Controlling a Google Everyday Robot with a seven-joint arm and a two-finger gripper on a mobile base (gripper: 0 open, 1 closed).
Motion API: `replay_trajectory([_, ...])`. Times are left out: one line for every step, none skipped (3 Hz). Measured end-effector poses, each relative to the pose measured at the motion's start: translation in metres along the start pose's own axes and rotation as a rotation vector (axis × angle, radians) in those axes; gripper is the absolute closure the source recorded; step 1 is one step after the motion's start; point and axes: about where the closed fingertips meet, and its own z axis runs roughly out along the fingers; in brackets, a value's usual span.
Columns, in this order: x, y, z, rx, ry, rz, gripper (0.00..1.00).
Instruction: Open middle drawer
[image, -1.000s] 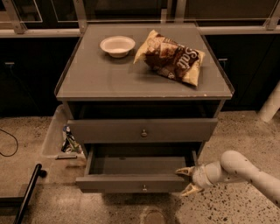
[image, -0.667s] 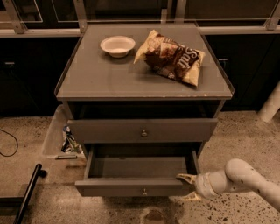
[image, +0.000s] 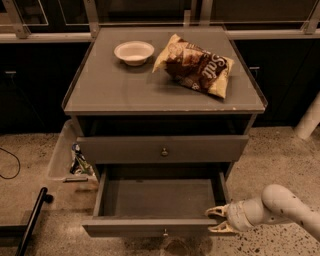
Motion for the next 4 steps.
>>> replay_trajectory([0.0, 0.0, 0.0, 0.0, 0.0, 0.0, 0.83])
replay_trajectory([0.0, 0.0, 0.0, 0.0, 0.0, 0.0, 0.59])
replay_trajectory([0.0, 0.0, 0.0, -0.001, -0.001, 0.0, 0.35])
replay_trajectory([-0.006, -0.004, 0.012, -0.017, -0.025, -0.011, 0.12])
